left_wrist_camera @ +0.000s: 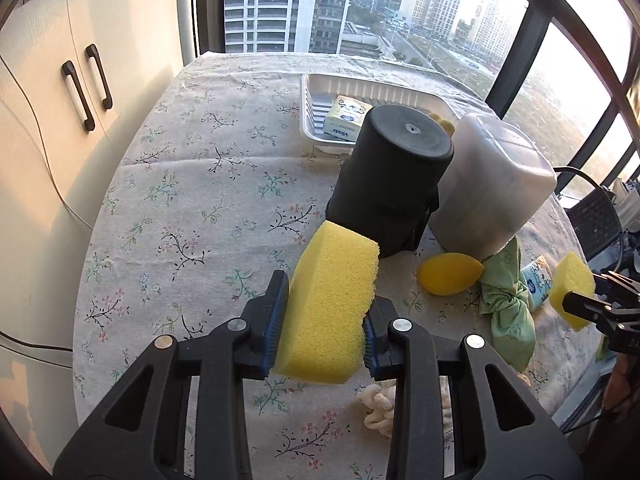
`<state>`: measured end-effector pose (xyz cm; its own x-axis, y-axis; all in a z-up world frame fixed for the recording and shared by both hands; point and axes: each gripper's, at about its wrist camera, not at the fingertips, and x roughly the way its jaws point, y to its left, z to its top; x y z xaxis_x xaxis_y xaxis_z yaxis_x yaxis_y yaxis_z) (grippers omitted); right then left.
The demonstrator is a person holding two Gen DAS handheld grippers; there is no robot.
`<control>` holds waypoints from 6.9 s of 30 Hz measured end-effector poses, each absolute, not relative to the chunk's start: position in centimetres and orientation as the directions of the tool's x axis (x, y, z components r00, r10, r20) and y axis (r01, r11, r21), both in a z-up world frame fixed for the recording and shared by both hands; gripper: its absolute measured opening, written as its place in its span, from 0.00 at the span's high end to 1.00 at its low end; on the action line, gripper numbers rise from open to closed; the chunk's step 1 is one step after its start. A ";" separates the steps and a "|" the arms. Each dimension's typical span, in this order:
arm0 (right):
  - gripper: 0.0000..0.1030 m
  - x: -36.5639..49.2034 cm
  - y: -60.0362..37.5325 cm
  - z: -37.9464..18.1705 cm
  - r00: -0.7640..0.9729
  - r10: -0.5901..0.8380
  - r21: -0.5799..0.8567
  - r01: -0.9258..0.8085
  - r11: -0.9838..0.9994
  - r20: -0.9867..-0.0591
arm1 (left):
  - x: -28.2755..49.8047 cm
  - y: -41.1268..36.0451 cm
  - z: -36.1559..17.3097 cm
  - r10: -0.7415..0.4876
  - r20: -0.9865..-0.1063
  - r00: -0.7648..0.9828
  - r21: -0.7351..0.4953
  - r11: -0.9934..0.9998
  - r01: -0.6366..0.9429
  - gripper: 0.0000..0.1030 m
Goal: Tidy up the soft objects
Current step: 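Carry both yellow sponges over the white tray, then open both tools to release the yellow sponges into the tray, then move both tools back toward the white knitted items on the table, then grasp the white knitted scrunchie with the left tool while the right tool grasps the green scrunchie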
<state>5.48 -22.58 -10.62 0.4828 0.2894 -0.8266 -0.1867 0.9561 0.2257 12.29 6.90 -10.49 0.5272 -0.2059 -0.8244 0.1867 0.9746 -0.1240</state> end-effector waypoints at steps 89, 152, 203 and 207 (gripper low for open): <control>0.29 38.4 -24.0 -13.6 0.356 0.265 0.230 -0.137 0.963 -0.896 | 41.7 -1.7 -12.1 -0.300 -0.835 0.462 -0.201 0.947 0.252 0.34; 0.29 -1.4 -22.0 -14.7 0.393 0.251 0.158 -0.253 0.954 -0.885 | 0.5 4.9 -10.9 -0.435 -0.763 0.479 -0.165 0.847 0.505 0.34; 0.70 3.5 -18.1 -9.2 0.592 0.185 0.076 -0.204 0.976 -0.784 | 3.8 4.1 -10.5 -0.411 -0.705 0.578 -0.293 0.911 0.291 0.79; 0.70 3.8 -19.3 -8.7 0.595 0.142 0.054 -0.163 0.985 -0.791 | 4.5 5.1 -10.3 -0.375 -0.713 0.593 -0.277 0.927 0.253 0.79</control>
<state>3.84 -19.32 -8.73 0.5950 0.1423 -0.7911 -0.1635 0.9851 0.0542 4.52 5.07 -10.34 0.5926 -0.3745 -0.7131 0.2530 0.9271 -0.2766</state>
